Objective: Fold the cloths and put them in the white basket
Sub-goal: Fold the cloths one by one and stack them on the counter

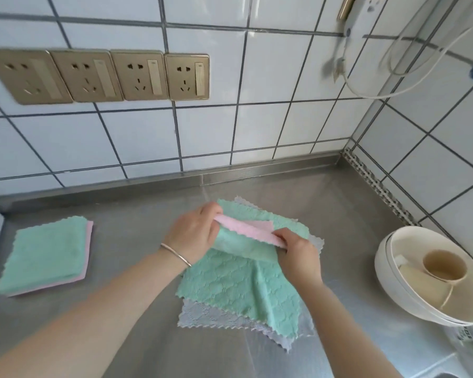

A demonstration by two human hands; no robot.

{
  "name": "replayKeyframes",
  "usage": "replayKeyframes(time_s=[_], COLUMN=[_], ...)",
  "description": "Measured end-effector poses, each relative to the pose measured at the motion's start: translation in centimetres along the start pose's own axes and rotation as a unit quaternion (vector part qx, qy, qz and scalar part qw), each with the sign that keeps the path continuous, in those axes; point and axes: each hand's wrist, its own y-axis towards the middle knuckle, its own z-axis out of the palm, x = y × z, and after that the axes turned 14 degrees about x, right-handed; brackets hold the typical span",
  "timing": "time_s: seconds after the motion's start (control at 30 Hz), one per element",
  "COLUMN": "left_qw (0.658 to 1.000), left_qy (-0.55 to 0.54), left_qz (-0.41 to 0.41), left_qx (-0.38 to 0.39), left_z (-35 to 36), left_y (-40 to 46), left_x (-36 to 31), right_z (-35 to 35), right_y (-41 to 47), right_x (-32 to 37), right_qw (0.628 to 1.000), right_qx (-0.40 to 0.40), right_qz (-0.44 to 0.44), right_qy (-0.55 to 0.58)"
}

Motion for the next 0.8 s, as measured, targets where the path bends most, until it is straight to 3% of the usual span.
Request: replayKeyframes(time_s=[0.07, 0.27, 0.47, 0.57, 0.7, 0.8], left_qw=[0.999, 0.997, 0.976, 0.958, 0.949, 0.950], left_qy=[-0.038, -0.016, 0.008, -0.023, -0.045, -0.122], left_qz=[-0.004, -0.054, -0.213, -0.284, -0.294, -0.261], left_qx=[-0.002, -0.051, -0.046, -0.029, -0.100, -0.121], left_z=[-3.5, -11.8, -16.0, -17.4, -20.0, -21.3], left_y=[-0.8, -7.0, -15.7, -19.3, -23.3, -26.8], left_x=[0.2, 3.9, 10.5, 13.7, 15.1, 14.7], right_z=[-3.5, -8.6, -4.4, -1.8, -0.8, -0.8], right_y=[-0.1, -1.2, -2.1, -2.1, -4.3, -7.1], right_x=[1.7, 8.0, 17.4, 20.6, 24.7, 26.0], right_qw=[0.998, 0.990, 0.978, 0.977, 0.977, 0.975], right_qx=[0.022, 0.086, 0.134, 0.148, 0.115, 0.099], right_qz=[-0.025, -0.096, -0.134, -0.145, -0.168, -0.187], right_qy=[0.051, 0.050, 0.089, 0.047, 0.056, 0.072])
